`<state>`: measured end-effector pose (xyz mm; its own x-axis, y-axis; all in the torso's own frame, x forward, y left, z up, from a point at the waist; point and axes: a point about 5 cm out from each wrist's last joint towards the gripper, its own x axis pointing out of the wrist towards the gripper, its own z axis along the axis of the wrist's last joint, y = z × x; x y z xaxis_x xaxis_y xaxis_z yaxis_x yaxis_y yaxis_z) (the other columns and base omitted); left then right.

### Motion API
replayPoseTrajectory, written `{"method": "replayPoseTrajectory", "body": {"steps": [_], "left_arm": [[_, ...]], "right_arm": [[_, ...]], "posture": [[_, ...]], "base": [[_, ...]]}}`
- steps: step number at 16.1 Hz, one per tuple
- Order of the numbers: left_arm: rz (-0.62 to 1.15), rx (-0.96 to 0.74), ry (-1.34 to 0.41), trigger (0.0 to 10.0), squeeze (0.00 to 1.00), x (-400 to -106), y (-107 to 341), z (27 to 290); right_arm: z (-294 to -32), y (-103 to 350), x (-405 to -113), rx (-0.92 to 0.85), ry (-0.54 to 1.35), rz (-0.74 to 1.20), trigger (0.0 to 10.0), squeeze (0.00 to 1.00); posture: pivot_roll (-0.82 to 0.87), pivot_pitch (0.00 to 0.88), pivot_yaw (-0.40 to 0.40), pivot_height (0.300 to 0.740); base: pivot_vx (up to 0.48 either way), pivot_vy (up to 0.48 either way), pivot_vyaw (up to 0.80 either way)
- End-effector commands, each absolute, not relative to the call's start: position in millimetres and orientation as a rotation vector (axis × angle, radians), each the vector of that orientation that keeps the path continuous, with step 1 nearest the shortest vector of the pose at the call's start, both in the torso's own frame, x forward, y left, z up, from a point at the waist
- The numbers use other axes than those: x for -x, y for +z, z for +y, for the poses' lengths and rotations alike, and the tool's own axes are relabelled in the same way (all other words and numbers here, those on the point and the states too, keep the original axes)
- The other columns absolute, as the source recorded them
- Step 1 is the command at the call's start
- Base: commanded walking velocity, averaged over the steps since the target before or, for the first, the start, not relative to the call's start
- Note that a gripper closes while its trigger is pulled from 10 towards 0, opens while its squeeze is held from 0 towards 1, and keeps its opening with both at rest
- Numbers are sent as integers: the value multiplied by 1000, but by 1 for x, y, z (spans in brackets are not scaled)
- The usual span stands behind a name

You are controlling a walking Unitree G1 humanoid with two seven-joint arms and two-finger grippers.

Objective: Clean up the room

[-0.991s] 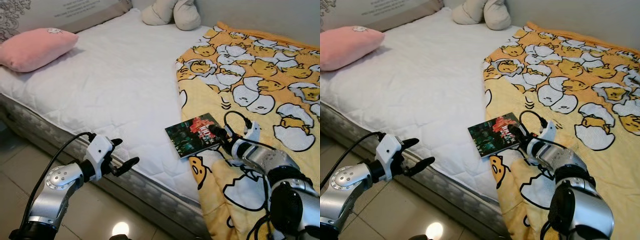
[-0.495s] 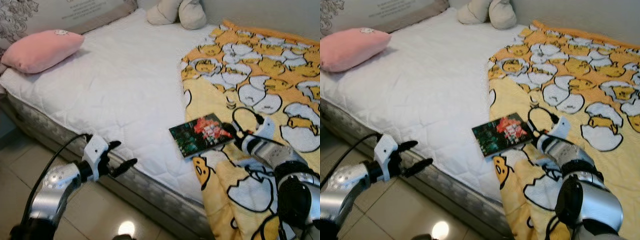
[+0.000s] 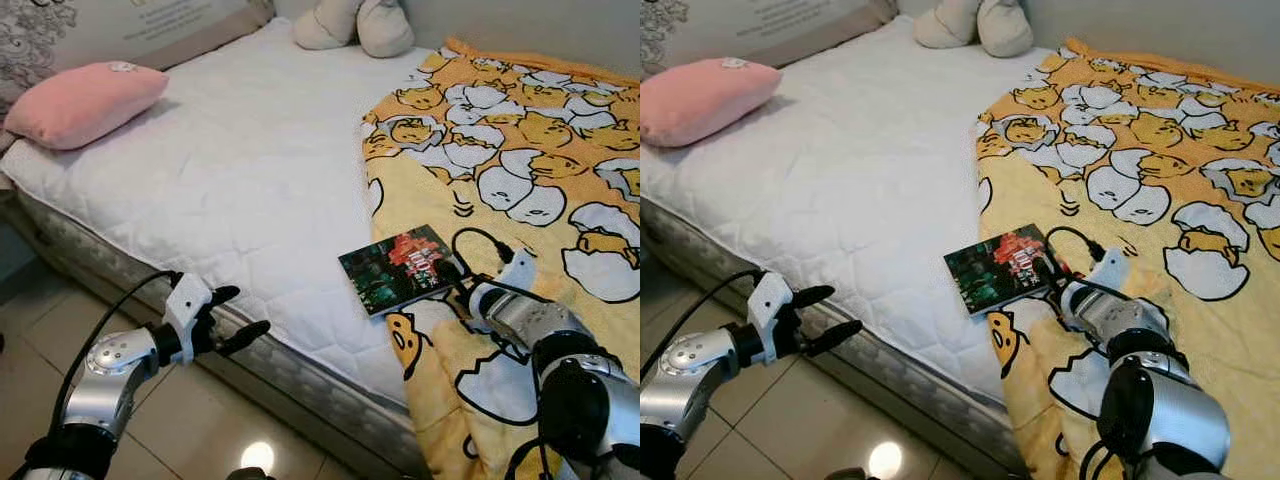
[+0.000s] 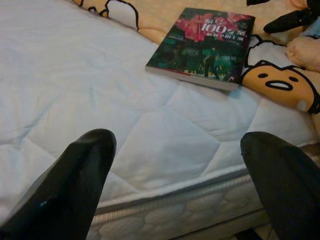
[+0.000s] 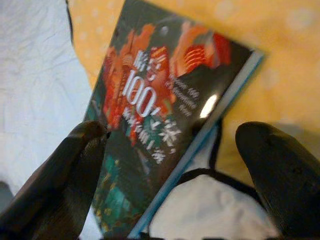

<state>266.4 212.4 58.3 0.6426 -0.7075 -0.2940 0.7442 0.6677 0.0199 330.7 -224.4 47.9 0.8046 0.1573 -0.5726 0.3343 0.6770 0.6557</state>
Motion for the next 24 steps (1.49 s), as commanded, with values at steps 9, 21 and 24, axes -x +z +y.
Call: {"method": "replayPoseTrajectory", "body": {"steps": [9, 21, 24], "left_arm": [[211, -171, -893, 10000, 0, -269, 85, 197], [281, -177, -847, 10000, 0, -286, 65, 195], [338, -177, -786, 10000, 0, -290, 52, 214]], "right_arm": [[-204, 29, -324, -993, -197, 606, 10000, 0], [-174, 46, -341, -1069, -40, 480, 10000, 0], [-171, 39, -337, -1081, -78, 494, 3922, 0]], "posture": [[109, 0, 69, 740], [130, 0, 66, 740], [150, 0, 60, 740]], "base": [[0, 0, 0], [0, 0, 0], [0, 0, 0]]}}
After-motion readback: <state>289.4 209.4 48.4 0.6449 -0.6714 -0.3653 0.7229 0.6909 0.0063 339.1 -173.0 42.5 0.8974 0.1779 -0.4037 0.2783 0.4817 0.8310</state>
